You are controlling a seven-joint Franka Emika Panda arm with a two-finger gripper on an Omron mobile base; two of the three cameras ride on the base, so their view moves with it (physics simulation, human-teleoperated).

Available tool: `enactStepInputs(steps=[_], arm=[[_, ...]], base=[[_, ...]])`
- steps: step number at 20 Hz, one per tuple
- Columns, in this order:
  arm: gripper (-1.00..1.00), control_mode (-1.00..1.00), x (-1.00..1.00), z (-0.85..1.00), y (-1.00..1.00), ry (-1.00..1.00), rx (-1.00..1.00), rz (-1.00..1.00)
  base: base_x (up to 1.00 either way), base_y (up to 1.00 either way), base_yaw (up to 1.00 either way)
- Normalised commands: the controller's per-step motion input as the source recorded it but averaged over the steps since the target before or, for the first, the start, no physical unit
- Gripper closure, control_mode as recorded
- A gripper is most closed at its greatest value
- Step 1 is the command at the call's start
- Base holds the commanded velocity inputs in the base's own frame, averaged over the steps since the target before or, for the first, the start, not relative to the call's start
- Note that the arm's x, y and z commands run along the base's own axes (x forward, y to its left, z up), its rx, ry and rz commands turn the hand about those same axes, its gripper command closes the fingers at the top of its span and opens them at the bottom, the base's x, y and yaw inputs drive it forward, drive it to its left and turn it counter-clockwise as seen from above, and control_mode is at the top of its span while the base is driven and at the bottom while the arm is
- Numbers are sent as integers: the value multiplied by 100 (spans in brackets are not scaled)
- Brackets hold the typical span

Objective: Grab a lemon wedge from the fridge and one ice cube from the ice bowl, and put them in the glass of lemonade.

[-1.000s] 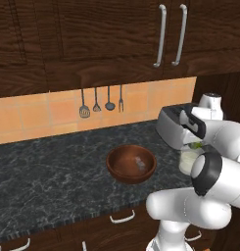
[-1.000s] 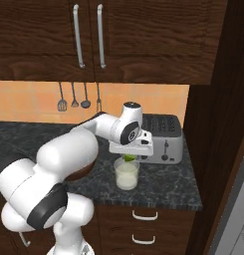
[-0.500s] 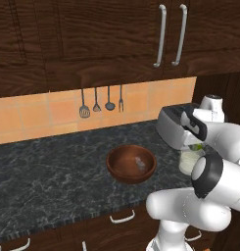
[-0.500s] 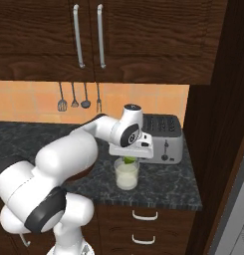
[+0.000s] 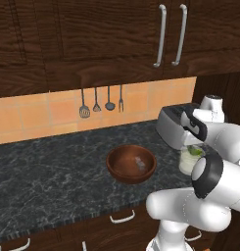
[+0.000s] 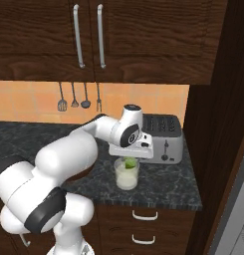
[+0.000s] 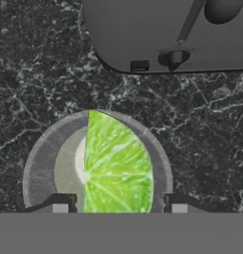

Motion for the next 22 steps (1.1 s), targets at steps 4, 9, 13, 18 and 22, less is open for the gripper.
enactStepInputs(steps=[4,9,13,18,22], arm=[[-100,-100,0,0,0,0,0,0],[-100,-100,0,3,0,0,0,0],[-100,-100,-3,24,0,-4,3,0],[-100,-100,-3,32,0,-5,4,0],[-100,-100,-15,33,3,-9,4,2]], base=[[0,0,0],[0,0,0],[0,0,0],[0,0,0],[0,0,0]])
